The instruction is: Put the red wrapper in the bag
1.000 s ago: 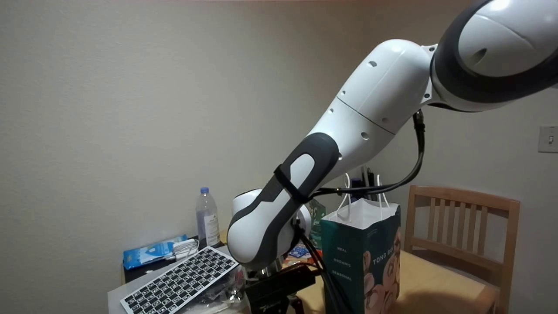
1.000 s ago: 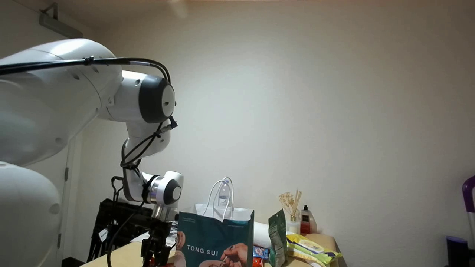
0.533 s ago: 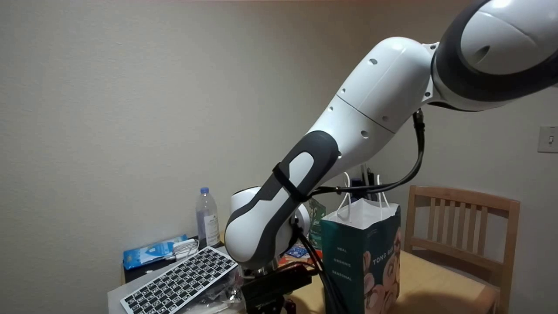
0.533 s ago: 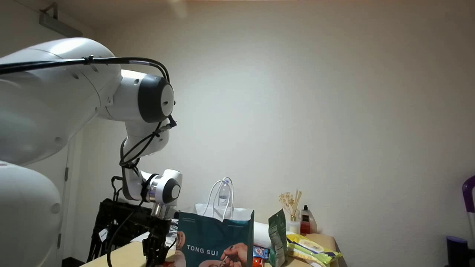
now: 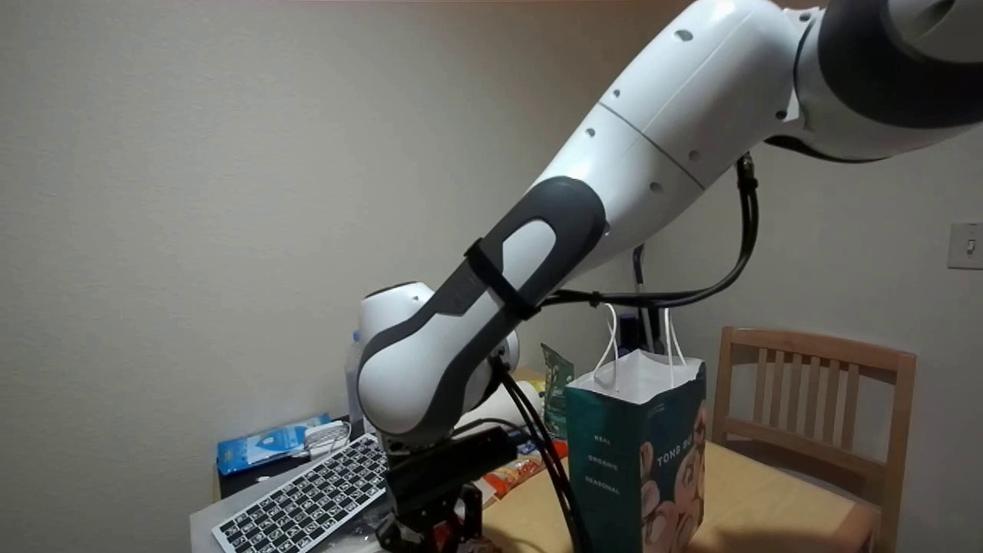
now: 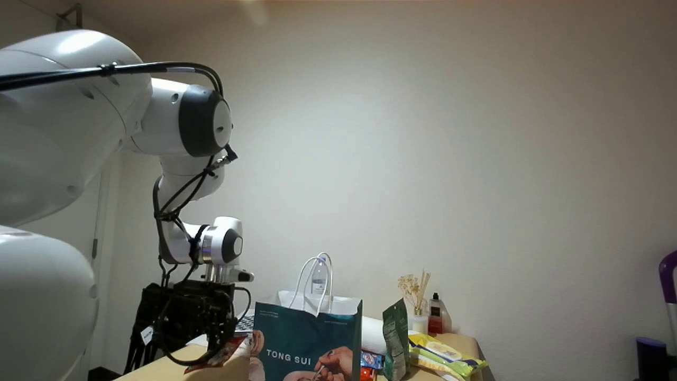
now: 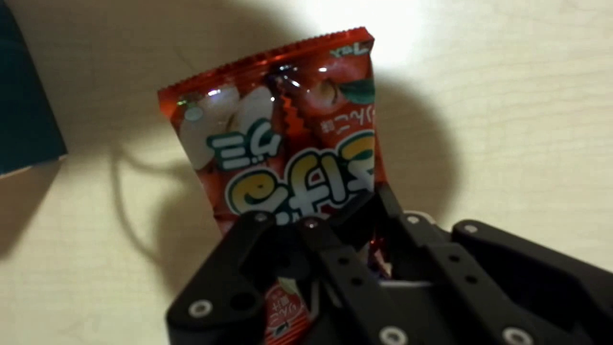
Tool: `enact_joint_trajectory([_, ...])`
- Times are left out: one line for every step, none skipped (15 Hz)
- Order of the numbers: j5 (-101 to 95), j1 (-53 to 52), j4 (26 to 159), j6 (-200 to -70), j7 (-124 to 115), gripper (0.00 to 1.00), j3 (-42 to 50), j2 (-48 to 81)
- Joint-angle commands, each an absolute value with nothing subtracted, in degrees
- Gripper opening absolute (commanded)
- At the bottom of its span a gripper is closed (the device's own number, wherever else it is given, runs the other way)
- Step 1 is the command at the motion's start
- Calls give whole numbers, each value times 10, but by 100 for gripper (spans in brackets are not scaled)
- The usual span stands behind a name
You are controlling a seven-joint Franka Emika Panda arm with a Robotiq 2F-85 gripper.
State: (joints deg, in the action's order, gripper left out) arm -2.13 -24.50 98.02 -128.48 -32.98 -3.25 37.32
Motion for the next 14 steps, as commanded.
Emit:
enact_joint_trajectory([-78, -281, 1009, -1269, -373, 1, -18, 307])
enact_joint_trajectory([-87, -284, 1010, -1264, -381, 1, -21, 299])
enact_joint_trajectory([-86, -283, 1011, -1262, -384, 1, -27, 293])
enact_joint_trajectory([-83, -282, 1018, -1262, -383, 1, -34, 282])
enact_joint_trajectory([-94, -289, 1025, -1260, -395, 1, -31, 270])
enact_joint_trajectory([-116, -301, 1033, -1255, -418, 1, -22, 254])
enact_joint_trajectory([-141, -310, 1040, -1249, -445, 1, -17, 239])
enact_joint_trajectory([-181, -325, 1049, -1240, -485, 1, -9, 219])
enact_joint_trajectory([-215, -334, 1054, -1223, -519, 1, -9, 201])
enact_joint_trajectory([-248, -343, 1062, -1201, -558, 1, -12, 179])
enact_joint_trajectory([-278, -349, 1063, -1178, -592, 1, -17, 166])
enact_joint_trajectory([-308, -356, 1070, -1149, -629, 1, -26, 143])
enact_joint_trajectory([-335, -360, 1072, -1121, -660, 1, -34, 129])
enact_joint_trajectory([-357, -359, 1086, -1113, -698, 1, -43, 108])
